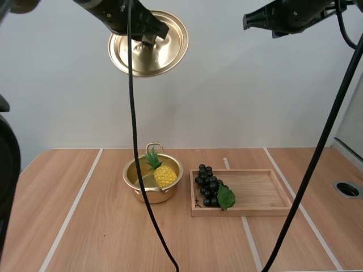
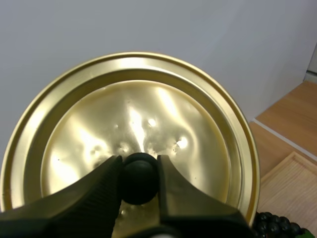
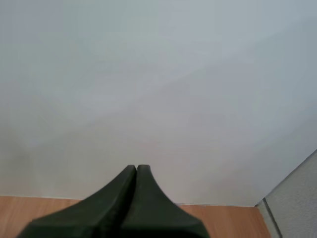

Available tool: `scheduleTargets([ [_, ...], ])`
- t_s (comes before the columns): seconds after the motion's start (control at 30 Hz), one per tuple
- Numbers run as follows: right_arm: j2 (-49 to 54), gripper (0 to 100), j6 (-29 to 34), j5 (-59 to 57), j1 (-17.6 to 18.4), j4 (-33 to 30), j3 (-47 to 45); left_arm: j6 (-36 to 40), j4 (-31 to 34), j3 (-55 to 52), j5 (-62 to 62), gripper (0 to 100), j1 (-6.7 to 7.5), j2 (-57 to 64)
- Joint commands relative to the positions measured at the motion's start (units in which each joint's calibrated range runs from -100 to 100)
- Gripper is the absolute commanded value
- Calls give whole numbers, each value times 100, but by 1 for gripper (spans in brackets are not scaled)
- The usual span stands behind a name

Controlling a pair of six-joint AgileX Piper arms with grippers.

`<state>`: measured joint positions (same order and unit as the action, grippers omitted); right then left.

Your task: Open the pot, put the pineapple inside, and close it

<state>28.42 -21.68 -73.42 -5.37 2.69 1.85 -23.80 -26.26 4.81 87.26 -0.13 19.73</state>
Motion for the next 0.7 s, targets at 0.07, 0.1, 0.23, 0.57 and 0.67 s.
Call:
scheduleTargets([
  [0.07,11,0,-87,1246,-86,304,-1019,-98,-377,-635,-878,0,-6,50],
  [0.1,11,0,-98,1420,-86,304,-1188,-191,-437,-758,-944,0,-6,50],
  [0.23,11,0,-108,2297,-86,304,-1952,-431,-685,-1314,-1439,0,-6,50],
  [0.57,11,0,-209,3393,-86,261,-3100,-934,-815,-2937,-2693,0,-6,50],
  [0.67,11,0,-209,3766,-86,261,-3412,-1170,-1143,-3459,-3106,0,2,50],
])
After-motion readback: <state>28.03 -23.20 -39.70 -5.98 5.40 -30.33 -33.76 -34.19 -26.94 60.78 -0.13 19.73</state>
